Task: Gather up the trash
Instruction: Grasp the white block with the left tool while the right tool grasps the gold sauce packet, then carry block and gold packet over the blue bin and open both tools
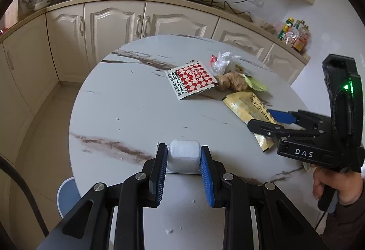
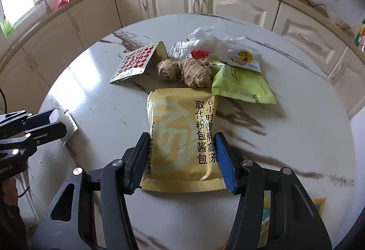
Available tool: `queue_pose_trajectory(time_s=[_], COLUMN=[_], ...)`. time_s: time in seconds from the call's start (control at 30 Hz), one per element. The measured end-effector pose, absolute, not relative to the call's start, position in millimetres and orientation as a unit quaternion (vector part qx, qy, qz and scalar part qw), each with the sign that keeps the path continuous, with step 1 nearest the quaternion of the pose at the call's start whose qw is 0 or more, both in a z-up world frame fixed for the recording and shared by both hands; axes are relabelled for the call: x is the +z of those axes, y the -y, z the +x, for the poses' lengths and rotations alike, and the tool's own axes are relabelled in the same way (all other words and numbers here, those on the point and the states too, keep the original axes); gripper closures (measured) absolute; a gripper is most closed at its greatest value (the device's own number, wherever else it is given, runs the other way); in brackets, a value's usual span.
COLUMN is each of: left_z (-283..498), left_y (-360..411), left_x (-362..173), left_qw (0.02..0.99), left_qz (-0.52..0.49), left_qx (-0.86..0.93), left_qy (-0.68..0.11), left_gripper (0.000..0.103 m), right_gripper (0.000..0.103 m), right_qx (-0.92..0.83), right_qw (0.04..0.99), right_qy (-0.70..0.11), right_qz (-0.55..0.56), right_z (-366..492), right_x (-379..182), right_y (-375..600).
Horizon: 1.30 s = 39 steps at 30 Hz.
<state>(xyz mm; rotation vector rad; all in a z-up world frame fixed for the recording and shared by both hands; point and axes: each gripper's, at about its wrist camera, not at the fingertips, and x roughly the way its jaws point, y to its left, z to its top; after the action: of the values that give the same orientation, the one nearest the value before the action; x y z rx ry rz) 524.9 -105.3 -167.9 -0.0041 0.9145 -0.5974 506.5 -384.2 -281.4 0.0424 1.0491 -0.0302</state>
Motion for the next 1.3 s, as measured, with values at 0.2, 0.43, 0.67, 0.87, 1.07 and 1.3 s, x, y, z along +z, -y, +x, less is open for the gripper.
queue_pose_trajectory(time_s=[0.2,0.43,0.67,0.87,1.07,1.3], left_z=[514,494,475,469,488,528], left_y=[95,51,-41,-119,-171,-200], left_x=[-153,-131,-125,-154,-223,-311], left_qw=[0.858,0.873,0.896,0.898,0.87,0.825], left_qz=[-0.004,-0.021,-0.043,-0.064,-0.094,-0.123], left_qx=[-0.293,-0.28,-0.212,-0.139,-0.071,-0.045], left_qy=[-0.421,-0.398,-0.387,-0.412,-0.479,-0.55], left_gripper=[0.078,0.078,0.078,0.078,0.078,0.078], right_gripper=[0.05,0.05,0.05,0.05,0.05,0.05], right_qx=[-0.007,0.035,0.111,0.172,0.214,0.218], right_qw=[0.874,0.892,0.894,0.877,0.844,0.803], right_qy=[-0.484,-0.449,-0.433,-0.449,-0.488,-0.55], right_qz=[0.054,0.047,0.026,-0.012,-0.066,-0.065], right_z=[487,485,510,539,561,595], right_x=[-269,-232,-228,-260,-319,-410], right_y=[378,326,222,120,35,0])
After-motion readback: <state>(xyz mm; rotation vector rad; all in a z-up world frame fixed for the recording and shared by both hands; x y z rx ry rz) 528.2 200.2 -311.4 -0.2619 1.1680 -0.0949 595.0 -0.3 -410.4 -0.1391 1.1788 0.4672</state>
